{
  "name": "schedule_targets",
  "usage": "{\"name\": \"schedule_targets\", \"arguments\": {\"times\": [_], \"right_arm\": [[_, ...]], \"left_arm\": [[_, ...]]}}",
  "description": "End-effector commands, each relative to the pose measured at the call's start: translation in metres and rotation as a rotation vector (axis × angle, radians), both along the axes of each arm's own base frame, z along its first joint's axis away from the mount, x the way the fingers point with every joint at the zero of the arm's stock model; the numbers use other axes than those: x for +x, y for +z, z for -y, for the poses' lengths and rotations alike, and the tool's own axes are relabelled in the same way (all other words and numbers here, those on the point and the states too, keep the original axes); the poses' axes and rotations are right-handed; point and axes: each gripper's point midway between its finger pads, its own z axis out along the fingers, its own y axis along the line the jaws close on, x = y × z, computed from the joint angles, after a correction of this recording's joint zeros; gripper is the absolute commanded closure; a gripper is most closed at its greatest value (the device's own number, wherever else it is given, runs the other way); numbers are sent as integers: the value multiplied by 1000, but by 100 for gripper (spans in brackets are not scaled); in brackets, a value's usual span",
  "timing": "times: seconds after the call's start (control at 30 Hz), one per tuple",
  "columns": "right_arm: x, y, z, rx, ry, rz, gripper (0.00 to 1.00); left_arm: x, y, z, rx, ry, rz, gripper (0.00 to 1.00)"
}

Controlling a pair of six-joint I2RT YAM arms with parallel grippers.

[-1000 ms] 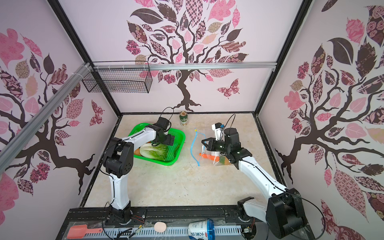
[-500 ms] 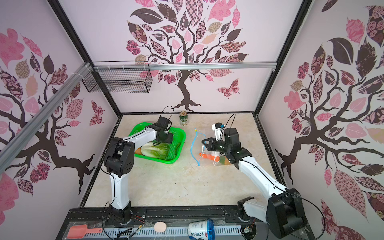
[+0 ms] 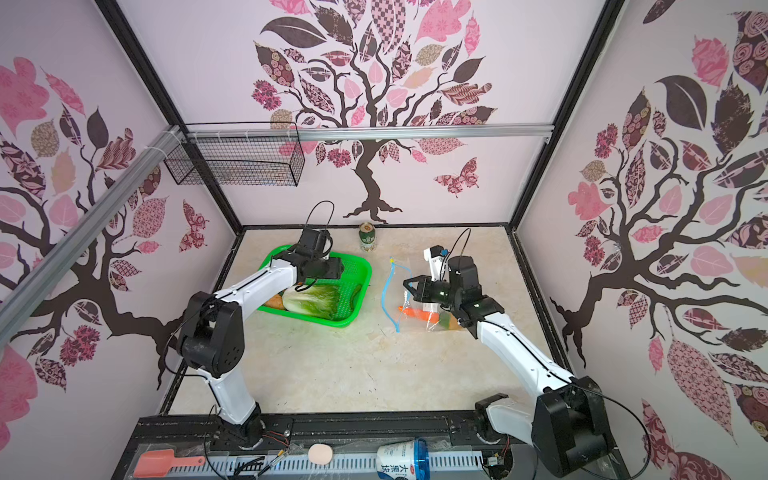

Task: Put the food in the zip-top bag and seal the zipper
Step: 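Lift the purple onion with the left gripper and carry it into the bag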

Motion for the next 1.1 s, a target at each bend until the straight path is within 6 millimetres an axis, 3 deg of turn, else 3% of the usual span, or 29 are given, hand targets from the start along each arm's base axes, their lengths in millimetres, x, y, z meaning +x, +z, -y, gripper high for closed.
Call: {"name": "schedule_targets", "arguments": {"times": [0.0,0.13,0.33,0.6,0.8,1.07], "right_arm": [[-1,2,0,-4,3,11,100],[0,1,-1,-3,7,7,100],[1,-2,-2,-5,11,-4,100],[3,-1,0,-27,3,2,100],[1,2,-2,-15,18,3,100],[-3,9,-6,6,44,14,100]], "left_arm": [[-19,22,17,-155,-32,20,41],[-45,47,42,-317,-122,41,41],[-90,75,104,-499,-302,62,41],[-137,104,184,-563,-510,98,41],[-149,93,220,-556,-578,73,42],[-132,64,227,-516,-516,45,43]]}}
